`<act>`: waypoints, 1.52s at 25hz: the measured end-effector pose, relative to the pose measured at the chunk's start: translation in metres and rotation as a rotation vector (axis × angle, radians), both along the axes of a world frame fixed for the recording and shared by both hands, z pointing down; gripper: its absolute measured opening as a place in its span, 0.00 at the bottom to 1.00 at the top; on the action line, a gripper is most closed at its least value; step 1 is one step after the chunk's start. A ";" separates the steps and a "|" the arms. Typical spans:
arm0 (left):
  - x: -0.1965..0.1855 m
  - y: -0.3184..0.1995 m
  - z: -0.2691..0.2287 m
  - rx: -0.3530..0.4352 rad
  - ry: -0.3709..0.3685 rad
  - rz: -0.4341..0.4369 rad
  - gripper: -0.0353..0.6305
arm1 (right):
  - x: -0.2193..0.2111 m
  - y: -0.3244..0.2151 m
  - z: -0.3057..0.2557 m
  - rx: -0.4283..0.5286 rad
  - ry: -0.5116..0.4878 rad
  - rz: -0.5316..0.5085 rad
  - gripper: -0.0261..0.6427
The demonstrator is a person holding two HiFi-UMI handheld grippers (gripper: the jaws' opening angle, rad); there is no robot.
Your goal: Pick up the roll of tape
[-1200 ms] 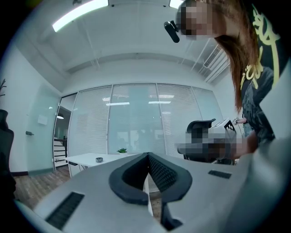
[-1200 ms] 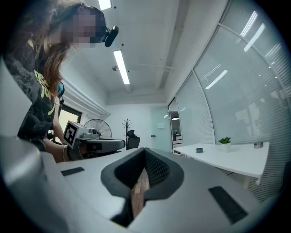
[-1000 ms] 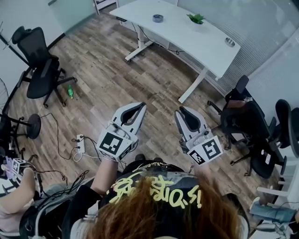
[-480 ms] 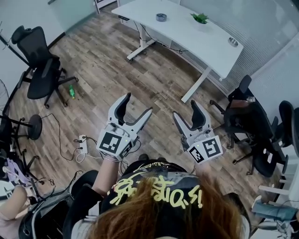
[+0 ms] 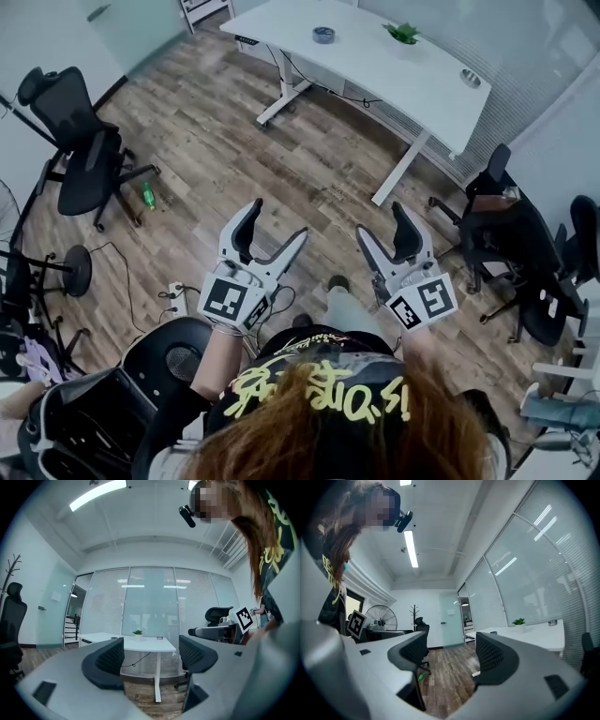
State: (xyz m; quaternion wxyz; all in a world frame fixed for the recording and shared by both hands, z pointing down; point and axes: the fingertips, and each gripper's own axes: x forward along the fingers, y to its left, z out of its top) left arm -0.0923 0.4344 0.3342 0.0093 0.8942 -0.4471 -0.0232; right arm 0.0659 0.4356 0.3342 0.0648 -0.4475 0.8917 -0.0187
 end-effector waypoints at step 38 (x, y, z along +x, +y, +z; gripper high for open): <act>0.064 -0.305 0.005 0.013 0.002 -0.116 0.59 | 0.056 -0.318 0.009 0.010 -0.030 -0.136 0.50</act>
